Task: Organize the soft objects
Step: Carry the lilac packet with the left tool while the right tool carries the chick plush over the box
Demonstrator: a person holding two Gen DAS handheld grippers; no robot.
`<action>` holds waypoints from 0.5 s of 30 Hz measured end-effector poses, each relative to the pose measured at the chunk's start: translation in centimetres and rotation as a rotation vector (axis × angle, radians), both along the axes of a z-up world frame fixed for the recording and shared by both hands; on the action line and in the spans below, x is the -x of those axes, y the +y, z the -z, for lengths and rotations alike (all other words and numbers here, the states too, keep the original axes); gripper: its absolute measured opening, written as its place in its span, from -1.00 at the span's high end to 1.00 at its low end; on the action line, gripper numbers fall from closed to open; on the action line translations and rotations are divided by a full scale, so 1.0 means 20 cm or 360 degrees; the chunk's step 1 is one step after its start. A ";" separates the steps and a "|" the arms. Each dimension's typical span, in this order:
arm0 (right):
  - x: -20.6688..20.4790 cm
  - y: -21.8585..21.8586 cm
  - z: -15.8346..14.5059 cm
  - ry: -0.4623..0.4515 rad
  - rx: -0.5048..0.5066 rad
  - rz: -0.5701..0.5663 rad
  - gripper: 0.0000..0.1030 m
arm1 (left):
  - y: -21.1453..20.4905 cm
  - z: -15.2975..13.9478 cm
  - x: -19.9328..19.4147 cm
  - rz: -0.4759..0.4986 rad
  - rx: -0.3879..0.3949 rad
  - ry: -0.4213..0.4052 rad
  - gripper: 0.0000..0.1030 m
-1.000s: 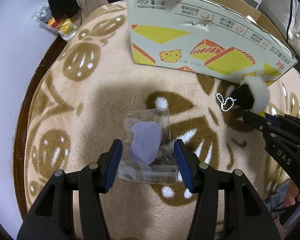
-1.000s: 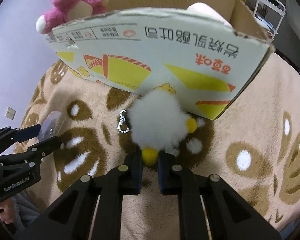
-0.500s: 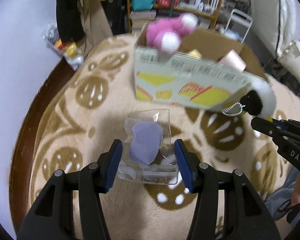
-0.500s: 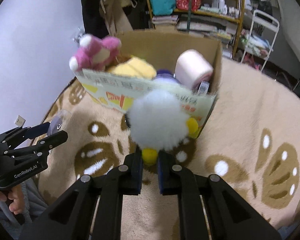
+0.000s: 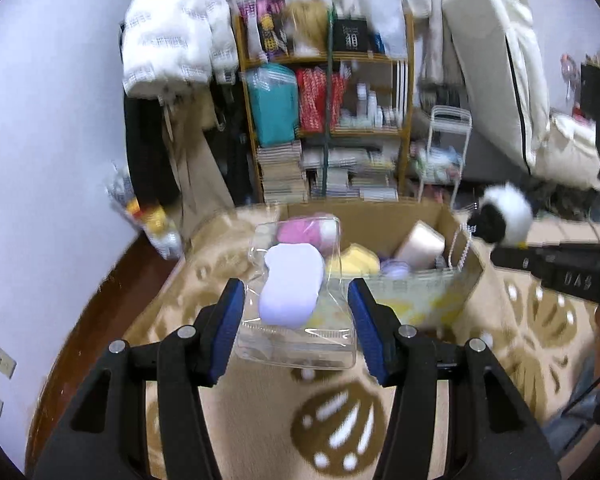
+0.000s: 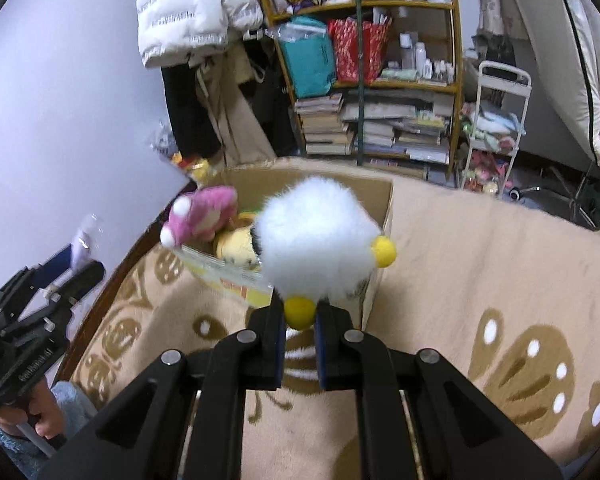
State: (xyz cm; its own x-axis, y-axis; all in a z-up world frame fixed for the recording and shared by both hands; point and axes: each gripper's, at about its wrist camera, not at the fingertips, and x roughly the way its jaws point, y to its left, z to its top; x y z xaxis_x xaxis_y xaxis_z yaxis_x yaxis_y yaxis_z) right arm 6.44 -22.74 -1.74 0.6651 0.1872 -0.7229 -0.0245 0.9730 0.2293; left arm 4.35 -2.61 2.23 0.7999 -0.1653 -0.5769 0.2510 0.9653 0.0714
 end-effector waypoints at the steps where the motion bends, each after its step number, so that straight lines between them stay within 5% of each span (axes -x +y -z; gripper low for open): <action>1: 0.00 -0.01 -0.02 -0.0027 -0.0001 0.0006 0.75 | 0.00 -0.02 -0.01 0.0004 0.0010 -0.0020 -0.03; 15: -0.11 -0.05 -0.08 -0.0231 -0.0011 0.0032 0.75 | -0.21 -0.07 -0.25 0.0218 -0.0102 -0.0152 -0.02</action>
State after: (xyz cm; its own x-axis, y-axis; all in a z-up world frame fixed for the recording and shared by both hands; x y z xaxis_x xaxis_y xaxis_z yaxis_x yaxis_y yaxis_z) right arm 8.71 -23.84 -0.09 0.7664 0.1774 -0.6174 -0.0388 0.9721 0.2312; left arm 9.40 -6.74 3.63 0.8243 -0.2418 -0.5120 0.3688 0.9154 0.1614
